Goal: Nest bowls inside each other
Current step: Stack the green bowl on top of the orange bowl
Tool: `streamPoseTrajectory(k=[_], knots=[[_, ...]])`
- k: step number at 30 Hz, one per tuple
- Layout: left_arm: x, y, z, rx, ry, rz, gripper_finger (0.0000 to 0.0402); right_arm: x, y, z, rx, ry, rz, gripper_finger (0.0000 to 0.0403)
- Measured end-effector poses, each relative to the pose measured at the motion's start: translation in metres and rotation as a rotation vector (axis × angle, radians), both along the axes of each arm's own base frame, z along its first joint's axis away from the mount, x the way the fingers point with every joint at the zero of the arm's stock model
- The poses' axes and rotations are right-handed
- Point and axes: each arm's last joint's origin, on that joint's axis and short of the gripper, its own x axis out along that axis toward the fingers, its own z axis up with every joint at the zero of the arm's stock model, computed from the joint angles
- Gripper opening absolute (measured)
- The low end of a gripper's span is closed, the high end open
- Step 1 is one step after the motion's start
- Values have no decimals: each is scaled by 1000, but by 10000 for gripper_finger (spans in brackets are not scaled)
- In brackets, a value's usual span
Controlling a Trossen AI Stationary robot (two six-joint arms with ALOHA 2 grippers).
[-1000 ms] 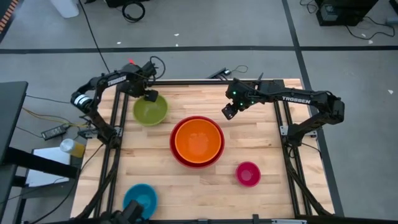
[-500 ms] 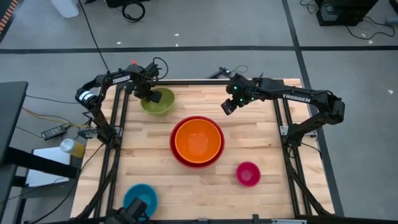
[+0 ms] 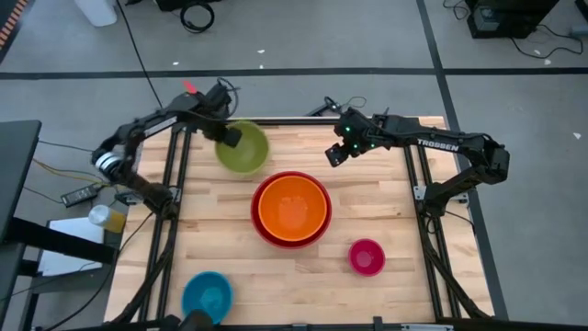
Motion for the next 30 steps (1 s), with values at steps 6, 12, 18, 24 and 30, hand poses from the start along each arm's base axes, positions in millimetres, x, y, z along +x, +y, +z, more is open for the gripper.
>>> streamPoseTrajectory(k=[6,12,18,24,30], knots=[[7,-37,69,209,-175,-161,7,1,1,0,19,-11,-34,184],[24,-78,114,427,-315,-496,7,-2,0,2,-2,-10,-180,184],[61,-102,116,453,-456,-705,7,-8,10,15,37,-87,-250,184],[105,-119,84,348,-410,-815,7,-19,36,35,78,-178,-320,184],[140,-136,43,228,-297,-907,8,-22,69,51,36,-319,-422,184]])
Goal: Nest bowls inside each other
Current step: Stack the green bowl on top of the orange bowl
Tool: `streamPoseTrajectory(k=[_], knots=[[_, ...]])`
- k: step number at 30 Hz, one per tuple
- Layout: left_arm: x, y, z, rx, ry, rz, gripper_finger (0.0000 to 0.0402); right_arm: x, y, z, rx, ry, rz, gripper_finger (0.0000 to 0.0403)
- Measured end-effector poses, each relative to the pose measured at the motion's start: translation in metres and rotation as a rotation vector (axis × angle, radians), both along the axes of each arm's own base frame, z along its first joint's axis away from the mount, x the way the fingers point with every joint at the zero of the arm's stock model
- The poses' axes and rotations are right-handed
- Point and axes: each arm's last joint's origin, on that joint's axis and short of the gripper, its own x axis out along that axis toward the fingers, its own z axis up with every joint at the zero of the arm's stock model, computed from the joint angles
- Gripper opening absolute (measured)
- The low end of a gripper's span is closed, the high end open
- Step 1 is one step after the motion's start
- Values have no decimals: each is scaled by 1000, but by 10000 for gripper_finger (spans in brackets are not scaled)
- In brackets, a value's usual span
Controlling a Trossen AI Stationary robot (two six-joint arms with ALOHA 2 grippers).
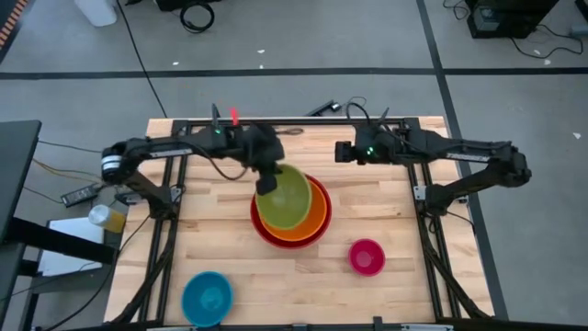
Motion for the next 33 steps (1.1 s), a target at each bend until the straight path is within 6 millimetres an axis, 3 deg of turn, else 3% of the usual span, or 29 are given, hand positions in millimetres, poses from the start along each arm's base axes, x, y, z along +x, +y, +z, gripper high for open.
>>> streamPoseTrajectory(k=[8,13,17,25,33], knots=[[25,-6,-35,6,96,-28,41,15,31,-6,-3,-53,-32,184],[31,-10,-44,26,130,-7,75,25,37,-17,4,-8,-17,184],[28,-11,-38,23,113,33,105,25,29,-20,-11,45,17,184],[18,0,-5,-60,41,154,175,18,-5,-21,-52,151,122,184],[28,13,-15,-245,11,312,214,19,-17,-19,-96,166,321,184]])
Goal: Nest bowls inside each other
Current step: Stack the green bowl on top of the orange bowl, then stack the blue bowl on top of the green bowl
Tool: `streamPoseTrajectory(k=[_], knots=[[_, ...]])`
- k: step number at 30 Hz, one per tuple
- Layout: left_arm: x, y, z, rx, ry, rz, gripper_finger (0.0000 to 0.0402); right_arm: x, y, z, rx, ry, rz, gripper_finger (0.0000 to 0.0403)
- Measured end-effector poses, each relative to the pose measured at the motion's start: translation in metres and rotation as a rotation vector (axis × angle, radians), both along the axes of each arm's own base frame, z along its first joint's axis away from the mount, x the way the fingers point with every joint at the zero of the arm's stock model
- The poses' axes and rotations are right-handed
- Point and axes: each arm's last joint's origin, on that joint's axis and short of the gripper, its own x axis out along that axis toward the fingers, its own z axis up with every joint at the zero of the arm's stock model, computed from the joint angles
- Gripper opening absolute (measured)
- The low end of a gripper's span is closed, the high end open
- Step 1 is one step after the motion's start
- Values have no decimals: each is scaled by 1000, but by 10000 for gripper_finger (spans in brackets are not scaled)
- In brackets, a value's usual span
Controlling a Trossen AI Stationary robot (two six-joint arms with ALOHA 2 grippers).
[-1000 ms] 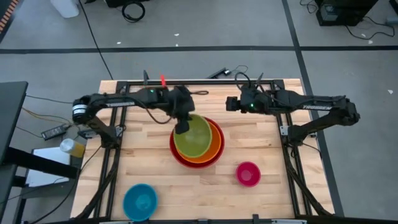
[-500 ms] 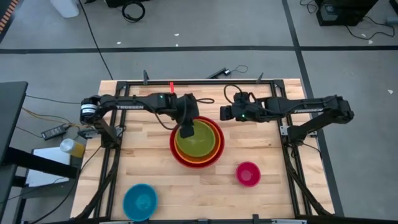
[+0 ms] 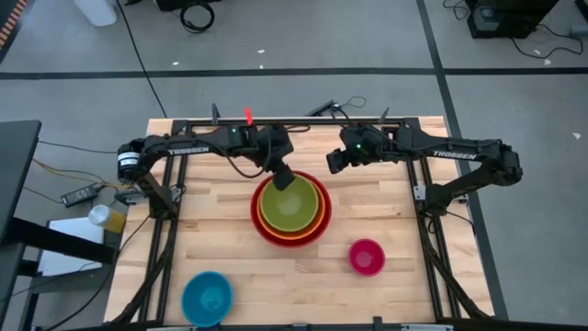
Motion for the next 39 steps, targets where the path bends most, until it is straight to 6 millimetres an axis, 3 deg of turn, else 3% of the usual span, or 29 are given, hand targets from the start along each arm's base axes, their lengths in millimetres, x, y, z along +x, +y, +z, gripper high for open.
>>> streamPoseTrajectory(k=[8,11,14,19,23,26,33,39], knots=[[5,0,-25,-44,144,182,204,-1,0,-1,-82,61,116,184],[5,-9,-25,-83,156,220,199,-2,1,-2,-107,88,165,184],[-6,-25,-11,-150,165,272,194,-3,1,-3,-131,110,202,184],[-53,-76,33,-178,227,390,189,-3,2,-3,-176,135,262,184],[-85,-122,46,-198,303,415,188,-3,0,-3,-204,150,293,184],[-102,-152,47,-177,351,374,188,-1,-1,-6,-216,167,313,184],[-117,-215,42,-171,349,173,188,0,1,-13,-203,173,345,184],[-128,-267,22,-132,424,-9,188,-2,6,-32,-189,206,364,184]])
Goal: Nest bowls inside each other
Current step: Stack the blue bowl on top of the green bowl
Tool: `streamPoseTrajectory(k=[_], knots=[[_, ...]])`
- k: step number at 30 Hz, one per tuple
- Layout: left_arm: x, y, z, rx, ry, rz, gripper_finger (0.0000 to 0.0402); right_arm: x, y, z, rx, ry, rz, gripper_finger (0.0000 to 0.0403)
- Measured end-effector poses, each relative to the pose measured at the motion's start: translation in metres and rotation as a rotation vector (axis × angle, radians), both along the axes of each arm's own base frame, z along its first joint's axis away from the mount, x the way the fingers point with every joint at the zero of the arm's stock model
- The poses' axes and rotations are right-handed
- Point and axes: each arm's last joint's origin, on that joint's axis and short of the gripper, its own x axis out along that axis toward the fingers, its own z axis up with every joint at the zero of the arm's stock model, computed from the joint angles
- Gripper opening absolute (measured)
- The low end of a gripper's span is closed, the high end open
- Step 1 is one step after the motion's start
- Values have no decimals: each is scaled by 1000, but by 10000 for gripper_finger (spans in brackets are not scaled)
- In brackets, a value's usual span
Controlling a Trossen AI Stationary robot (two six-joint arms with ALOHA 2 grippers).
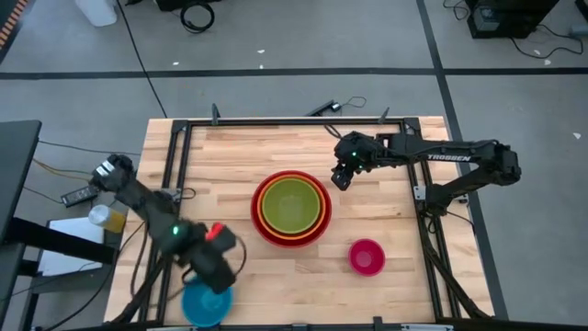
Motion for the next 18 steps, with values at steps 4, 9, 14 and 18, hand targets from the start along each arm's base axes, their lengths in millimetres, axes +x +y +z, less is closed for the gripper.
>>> streamPoseTrajectory(k=[4,9,14,18], knots=[[-6,-23,-21,56,115,-89,188,0,1,-13,-6,6,13,184],[-7,-32,-44,149,266,-141,187,-2,7,-29,-8,27,44,184],[3,-44,-59,47,319,-205,184,-4,15,-42,-7,45,75,184],[5,-50,-71,64,361,-260,174,-4,17,-47,-6,48,83,184]])
